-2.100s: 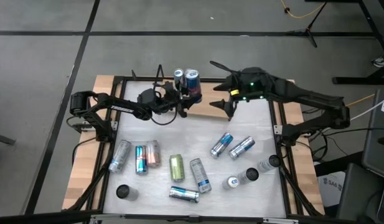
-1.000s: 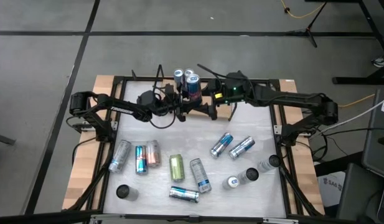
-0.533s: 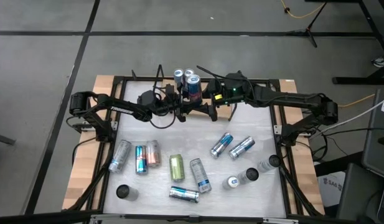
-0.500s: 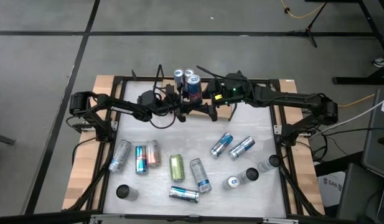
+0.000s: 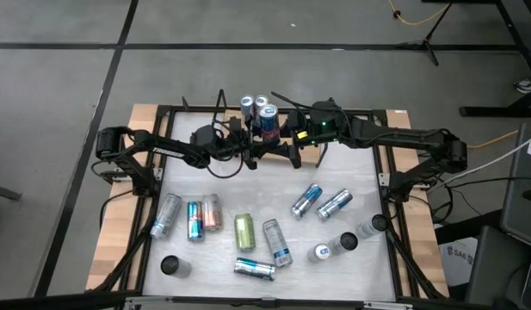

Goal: Place canned beverage on shelf
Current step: Put the blue soda can on the shelf

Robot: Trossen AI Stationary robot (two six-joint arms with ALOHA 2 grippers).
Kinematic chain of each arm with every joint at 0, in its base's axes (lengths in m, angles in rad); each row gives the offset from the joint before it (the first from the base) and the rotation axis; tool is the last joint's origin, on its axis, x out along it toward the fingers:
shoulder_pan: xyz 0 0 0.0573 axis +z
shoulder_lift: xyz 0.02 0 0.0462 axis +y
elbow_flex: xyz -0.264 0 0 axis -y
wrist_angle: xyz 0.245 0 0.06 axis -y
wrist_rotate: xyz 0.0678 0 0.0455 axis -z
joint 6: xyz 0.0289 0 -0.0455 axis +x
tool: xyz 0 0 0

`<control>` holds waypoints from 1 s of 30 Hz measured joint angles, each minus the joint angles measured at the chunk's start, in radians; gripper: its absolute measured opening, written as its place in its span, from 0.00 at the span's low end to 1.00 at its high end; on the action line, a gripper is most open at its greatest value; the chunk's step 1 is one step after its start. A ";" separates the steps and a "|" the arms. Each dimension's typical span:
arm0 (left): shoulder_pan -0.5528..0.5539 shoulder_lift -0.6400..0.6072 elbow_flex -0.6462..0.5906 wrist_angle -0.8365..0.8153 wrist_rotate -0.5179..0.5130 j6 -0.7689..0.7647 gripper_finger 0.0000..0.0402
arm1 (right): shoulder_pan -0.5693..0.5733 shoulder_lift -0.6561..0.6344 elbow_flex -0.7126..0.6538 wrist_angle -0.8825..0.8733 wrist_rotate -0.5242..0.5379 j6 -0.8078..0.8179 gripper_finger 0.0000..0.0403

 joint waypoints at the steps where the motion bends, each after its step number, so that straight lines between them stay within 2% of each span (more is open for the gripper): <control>1: 0.000 0.000 0.000 0.000 0.000 0.000 0.57 | 0.000 0.000 0.000 0.000 0.000 -0.001 0.59; 14: 0.000 0.001 0.000 -0.001 -0.004 -0.001 0.59 | -0.001 0.000 0.000 0.000 0.000 -0.006 0.59; 30: -0.001 0.002 0.000 -0.004 0.016 -0.006 0.83 | -0.002 0.000 0.000 -0.015 0.003 -0.009 0.59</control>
